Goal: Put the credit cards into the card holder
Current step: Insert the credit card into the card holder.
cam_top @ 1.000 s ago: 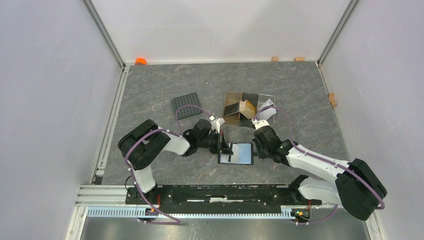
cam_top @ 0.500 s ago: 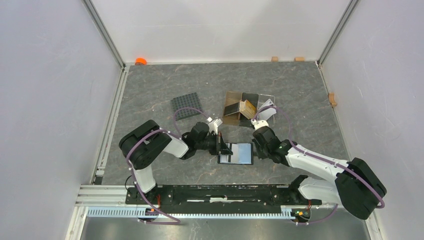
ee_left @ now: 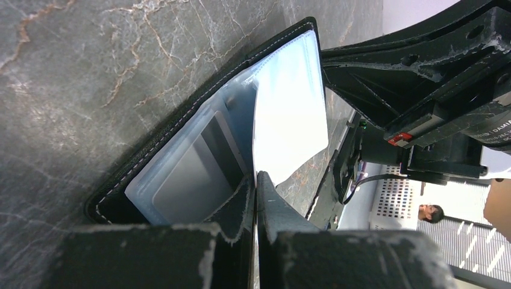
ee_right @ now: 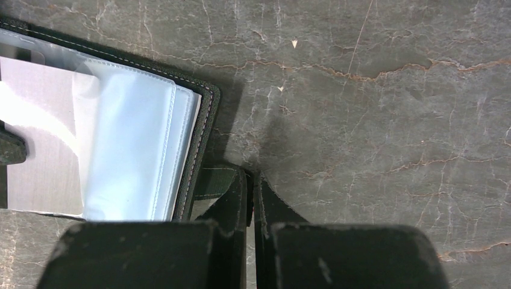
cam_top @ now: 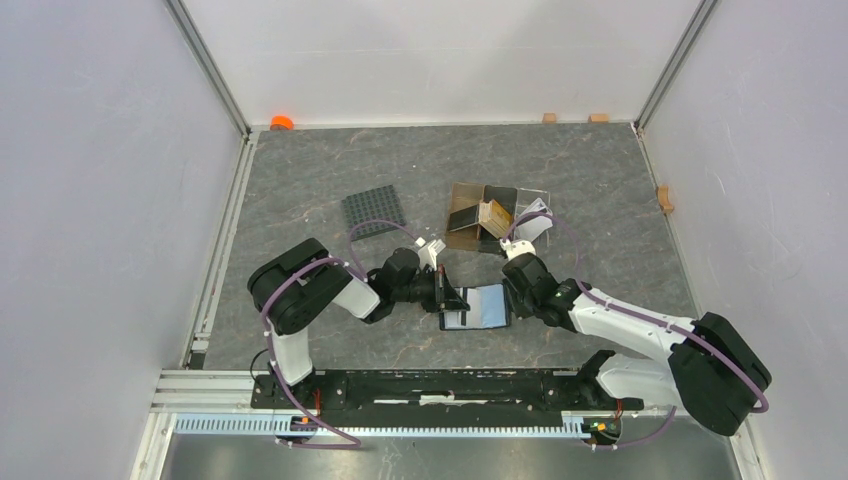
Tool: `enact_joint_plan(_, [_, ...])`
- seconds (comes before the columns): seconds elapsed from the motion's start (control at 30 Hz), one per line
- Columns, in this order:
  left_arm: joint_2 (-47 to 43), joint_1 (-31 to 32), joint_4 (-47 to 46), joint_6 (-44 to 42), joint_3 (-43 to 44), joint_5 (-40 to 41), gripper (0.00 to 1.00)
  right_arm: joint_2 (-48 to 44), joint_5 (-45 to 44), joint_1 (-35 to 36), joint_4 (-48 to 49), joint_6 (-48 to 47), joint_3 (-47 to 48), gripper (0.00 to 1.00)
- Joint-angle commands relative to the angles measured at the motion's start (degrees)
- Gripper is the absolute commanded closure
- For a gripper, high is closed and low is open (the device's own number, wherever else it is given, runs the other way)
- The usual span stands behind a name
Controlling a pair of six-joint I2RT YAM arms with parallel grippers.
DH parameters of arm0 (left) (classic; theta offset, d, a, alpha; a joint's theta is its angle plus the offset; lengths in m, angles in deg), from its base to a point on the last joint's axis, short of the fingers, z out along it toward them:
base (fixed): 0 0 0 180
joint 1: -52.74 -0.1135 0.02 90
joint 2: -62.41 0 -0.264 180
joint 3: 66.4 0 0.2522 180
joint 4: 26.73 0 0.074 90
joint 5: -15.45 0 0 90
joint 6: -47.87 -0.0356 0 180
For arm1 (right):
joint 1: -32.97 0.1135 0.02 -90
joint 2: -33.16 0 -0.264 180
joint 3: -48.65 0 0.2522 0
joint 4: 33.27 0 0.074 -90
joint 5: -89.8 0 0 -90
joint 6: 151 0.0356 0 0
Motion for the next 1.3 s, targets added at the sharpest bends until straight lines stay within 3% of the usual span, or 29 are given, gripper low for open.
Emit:
enact_joint_plan(0.0, [-0.4,0.3,4.2,-1.5,-0.8,4.7,0.98,1.6,3.1,1.2,0.0,2.6,-0.5,1.0])
enact_joint_plan(0.17, [-3.7,-0.4,9.4,-4.3,-1.2,6.4,0.98,0.4,0.9,1.2,-1.8,2.6,-0.1,1.0])
enact_joint_plan(0.5, [-4.0,-0.6,10.4,-5.3,-0.9,5.4,0.98,0.1,0.7,1.2,-2.2,2.7,-0.4,1.0])
enact_joint_plan(0.73, [-6.2,-1.0,18.0,-10.1,1.1,4.5,0.98,0.0,0.4,1.2,-2.5,2.8,-0.3,1.0])
enact_joint_plan(1.27, [-6.0,-2.9,22.4,-13.5,3.0,1.6,0.98,0.4,-0.1,1.2,-2.9,2.7,0.3,1.0])
